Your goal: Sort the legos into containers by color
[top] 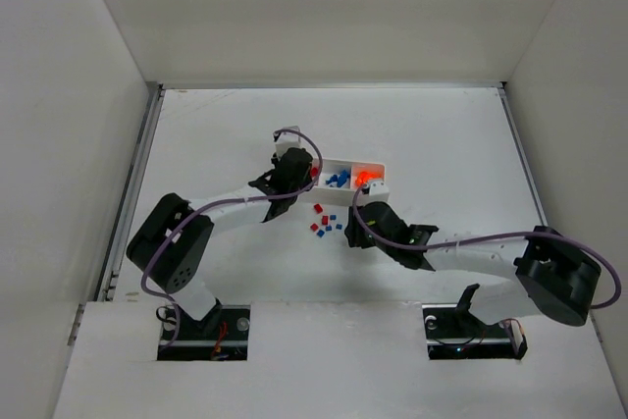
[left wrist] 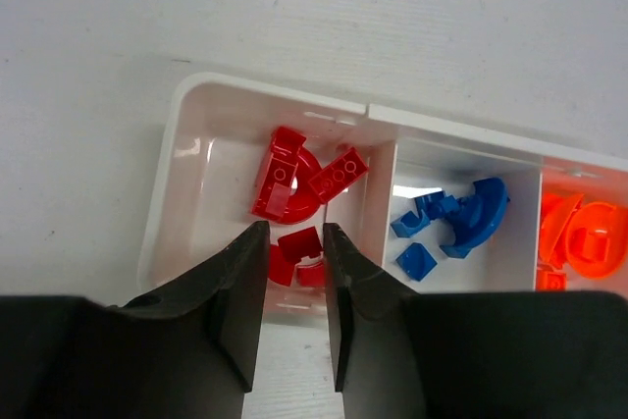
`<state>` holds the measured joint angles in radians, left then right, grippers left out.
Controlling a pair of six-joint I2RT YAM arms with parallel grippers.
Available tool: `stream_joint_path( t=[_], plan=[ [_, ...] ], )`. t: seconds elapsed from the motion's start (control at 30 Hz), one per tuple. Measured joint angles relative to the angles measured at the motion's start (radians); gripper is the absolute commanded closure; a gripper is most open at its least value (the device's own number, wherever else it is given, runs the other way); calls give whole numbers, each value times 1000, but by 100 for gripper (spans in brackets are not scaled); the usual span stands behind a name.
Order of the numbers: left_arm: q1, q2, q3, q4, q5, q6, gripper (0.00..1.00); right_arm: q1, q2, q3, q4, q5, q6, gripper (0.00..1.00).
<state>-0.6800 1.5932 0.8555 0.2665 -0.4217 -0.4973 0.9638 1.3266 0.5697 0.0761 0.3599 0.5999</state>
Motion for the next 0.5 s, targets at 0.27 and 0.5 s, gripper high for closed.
stream_joint_path(
  t=[0.27, 0.5],
  plan=[
    [-9, -7, 0, 8, 5, 4, 36, 0, 58, -2, -50, 4, 15, 54],
    [-16, -179, -99, 30, -5, 3, 0, 17, 96, 5, -68, 10, 19, 57]
  ],
)
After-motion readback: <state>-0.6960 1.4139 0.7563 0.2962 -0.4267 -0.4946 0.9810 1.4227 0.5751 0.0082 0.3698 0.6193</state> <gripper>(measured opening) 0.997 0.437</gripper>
